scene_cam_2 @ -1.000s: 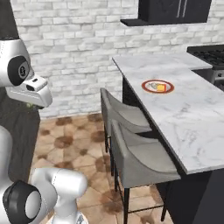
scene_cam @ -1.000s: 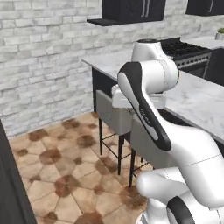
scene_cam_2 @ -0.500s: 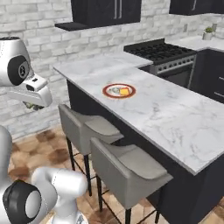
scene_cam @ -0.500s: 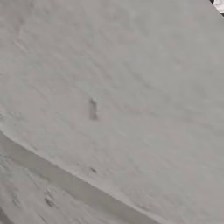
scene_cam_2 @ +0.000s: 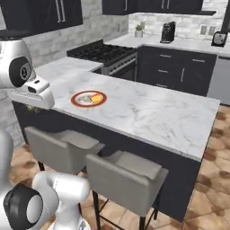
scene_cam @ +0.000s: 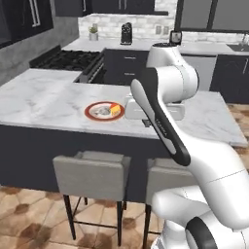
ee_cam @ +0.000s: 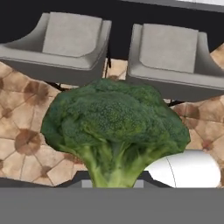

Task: Take the cheese, fish, and broccoli from the fridge and place them on the plate on the dining counter to create an appetizer plate.

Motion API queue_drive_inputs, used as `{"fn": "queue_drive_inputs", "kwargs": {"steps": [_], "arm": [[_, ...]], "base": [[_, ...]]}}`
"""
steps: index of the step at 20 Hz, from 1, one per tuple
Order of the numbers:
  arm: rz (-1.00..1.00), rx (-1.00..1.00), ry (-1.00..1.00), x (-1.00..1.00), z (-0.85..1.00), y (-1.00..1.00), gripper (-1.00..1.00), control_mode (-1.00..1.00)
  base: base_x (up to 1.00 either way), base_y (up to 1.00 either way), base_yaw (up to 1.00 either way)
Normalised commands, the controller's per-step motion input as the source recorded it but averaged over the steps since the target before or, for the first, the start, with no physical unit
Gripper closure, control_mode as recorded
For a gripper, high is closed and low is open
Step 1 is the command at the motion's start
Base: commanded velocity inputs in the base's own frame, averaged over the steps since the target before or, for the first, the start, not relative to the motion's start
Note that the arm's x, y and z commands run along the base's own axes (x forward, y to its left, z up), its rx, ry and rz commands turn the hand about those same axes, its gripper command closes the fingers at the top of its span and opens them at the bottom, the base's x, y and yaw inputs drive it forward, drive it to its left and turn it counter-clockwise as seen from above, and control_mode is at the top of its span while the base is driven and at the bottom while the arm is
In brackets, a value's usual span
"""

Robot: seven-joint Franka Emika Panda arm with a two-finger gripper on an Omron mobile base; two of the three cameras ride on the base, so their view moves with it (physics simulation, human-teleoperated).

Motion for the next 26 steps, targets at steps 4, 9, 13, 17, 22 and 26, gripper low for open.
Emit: {"fn": "queue_drive_inputs", "kwargs": {"steps": [4,9,13,17,22,26], "arm": [[0.00,0.00,0.00,0.00,0.00,0.00,1.00,1.00],[0.00,0.00,0.00,0.00,0.00,0.00,1.00,1.00],[0.00,0.00,0.00,0.00,0.00,0.00,1.00,1.00],[0.00,0.00,0.00,0.00,0.00,0.00,1.00,1.00],[-0.08,-0.01,0.02,0.59,-0.02,0.04,1.00,-1.00],[-0.11,0.00,0.04,0.96,-0.15,0.01,1.00,-1.00]], "base": [[0.00,0.91,-0.62],[0.14,0.99,-0.54],[0.48,0.90,-0.35],[0.94,0.51,-0.19],[0.40,0.09,-0.06],[0.00,0.00,0.00]]}}
